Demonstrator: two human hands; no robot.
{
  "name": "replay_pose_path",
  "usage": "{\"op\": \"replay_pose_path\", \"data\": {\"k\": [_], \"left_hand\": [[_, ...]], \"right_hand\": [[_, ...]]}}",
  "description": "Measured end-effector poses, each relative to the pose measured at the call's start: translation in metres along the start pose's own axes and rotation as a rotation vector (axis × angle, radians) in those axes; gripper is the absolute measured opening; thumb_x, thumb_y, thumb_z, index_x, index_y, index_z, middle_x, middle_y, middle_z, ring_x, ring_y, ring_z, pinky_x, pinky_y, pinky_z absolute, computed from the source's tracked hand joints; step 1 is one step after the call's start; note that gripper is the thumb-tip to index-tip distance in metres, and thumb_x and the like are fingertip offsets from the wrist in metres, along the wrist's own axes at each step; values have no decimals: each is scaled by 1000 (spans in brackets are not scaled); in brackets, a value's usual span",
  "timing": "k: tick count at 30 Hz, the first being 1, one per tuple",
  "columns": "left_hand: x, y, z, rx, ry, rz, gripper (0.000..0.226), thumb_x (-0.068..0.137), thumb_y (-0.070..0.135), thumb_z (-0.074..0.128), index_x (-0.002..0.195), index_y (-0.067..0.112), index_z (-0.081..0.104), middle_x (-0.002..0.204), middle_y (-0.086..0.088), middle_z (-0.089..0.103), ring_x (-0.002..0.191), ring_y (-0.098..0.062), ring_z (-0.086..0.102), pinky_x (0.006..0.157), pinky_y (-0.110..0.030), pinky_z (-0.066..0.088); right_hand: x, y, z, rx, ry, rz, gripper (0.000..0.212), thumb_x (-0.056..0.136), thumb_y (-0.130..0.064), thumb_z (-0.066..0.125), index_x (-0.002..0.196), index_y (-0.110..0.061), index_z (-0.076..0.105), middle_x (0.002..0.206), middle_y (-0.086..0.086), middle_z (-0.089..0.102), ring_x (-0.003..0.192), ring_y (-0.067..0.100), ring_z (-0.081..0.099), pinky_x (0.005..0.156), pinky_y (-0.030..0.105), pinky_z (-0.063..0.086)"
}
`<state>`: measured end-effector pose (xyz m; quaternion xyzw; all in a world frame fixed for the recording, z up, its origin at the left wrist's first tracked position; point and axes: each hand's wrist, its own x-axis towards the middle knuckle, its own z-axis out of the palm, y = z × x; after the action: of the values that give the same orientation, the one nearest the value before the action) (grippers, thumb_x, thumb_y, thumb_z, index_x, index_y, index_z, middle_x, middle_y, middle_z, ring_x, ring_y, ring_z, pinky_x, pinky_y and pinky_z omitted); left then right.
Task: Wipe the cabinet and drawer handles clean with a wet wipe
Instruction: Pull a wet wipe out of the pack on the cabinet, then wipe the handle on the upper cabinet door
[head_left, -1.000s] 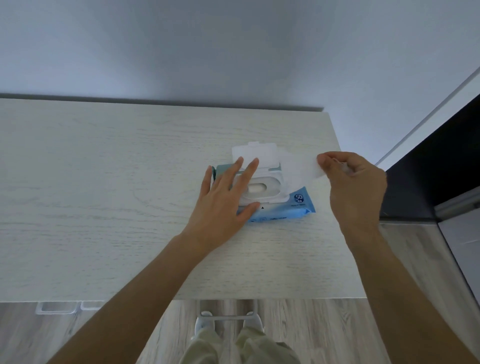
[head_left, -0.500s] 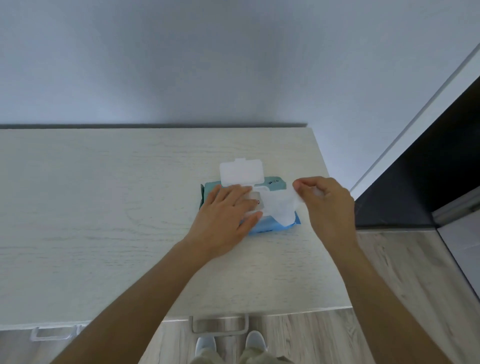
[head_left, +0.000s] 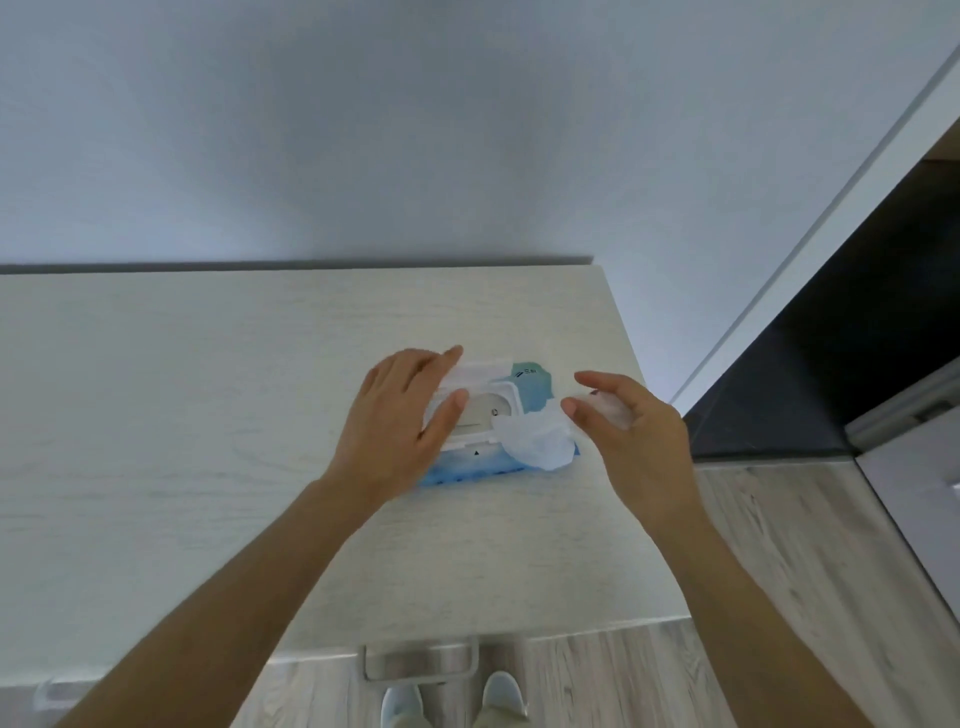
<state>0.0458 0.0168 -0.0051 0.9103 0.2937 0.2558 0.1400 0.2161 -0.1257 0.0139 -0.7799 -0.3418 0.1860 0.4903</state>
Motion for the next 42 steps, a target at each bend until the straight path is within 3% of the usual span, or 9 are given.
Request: {"op": "replay_pose_path", "data": {"k": [11,18,21,24,26,29,35,38,42], "left_hand": [[-51,5,11,333,-254,98,62,98,49,19,129,13,58,135,-2,55,127,-22,50,111,-51,30],[-23,10,4,119,-308,-74,81,83,64,-11,146,32,30,154,17,21,144,-1,1,109,-36,-28],[-36,28,-1,-48,-246,11,69,86,68,20,137,29,46,143,17,40,139,0,22,115,-43,-14],[-48,36,-1,-131,-68,37,29,85,33,61,106,15,69,105,4,69,103,-16,62,108,-55,30],[-52,32,-6,-213,-53,-41,17,85,19,66,101,15,71,96,1,71,90,-17,63,94,-32,46],[-60,20,-12,-177,-184,-163,27,88,24,65,116,25,64,105,2,66,96,-15,55,78,-6,31],[-70,20,-3,77,-64,-36,54,77,16,75,126,7,55,128,-11,55,121,-27,46,109,-40,27],[-78,25,3,142,84,114,30,82,20,68,110,9,64,111,-6,64,106,-19,49,100,-38,31],[-90,25,8,84,-155,116,38,87,44,47,109,20,67,110,6,66,97,-16,58,89,-29,31]], "right_hand": [[-21,-5,-28,54,-35,-68,20,82,-27,69,78,-44,61,75,-37,62,76,-11,60,69,16,49],[-14,-14,-14,73,-139,-71,16,83,-28,68,79,-41,61,78,-26,63,75,-13,59,67,11,51],[-17,-17,-6,128,-181,-89,13,83,-26,68,81,-38,63,74,-26,65,69,-10,60,57,5,48],[-19,-16,0,171,-207,-28,12,86,-26,65,78,-34,63,77,-20,65,64,-5,62,50,8,47],[-19,-10,2,22,-263,51,9,88,-31,62,79,-32,62,85,-12,65,65,4,63,51,13,48],[-25,7,6,-331,-368,82,13,88,-34,62,99,-28,68,102,-4,62,83,11,57,66,19,40],[-43,15,21,-461,-240,-426,19,82,-19,71,101,-19,73,107,0,66,104,21,55,81,24,23],[-44,21,25,-436,-437,-398,22,82,-23,71,103,-19,72,105,-1,65,99,19,56,86,23,34],[-44,31,27,-437,-492,-359,39,77,-29,75,114,-18,67,107,-7,56,101,14,49,89,10,30]]}}
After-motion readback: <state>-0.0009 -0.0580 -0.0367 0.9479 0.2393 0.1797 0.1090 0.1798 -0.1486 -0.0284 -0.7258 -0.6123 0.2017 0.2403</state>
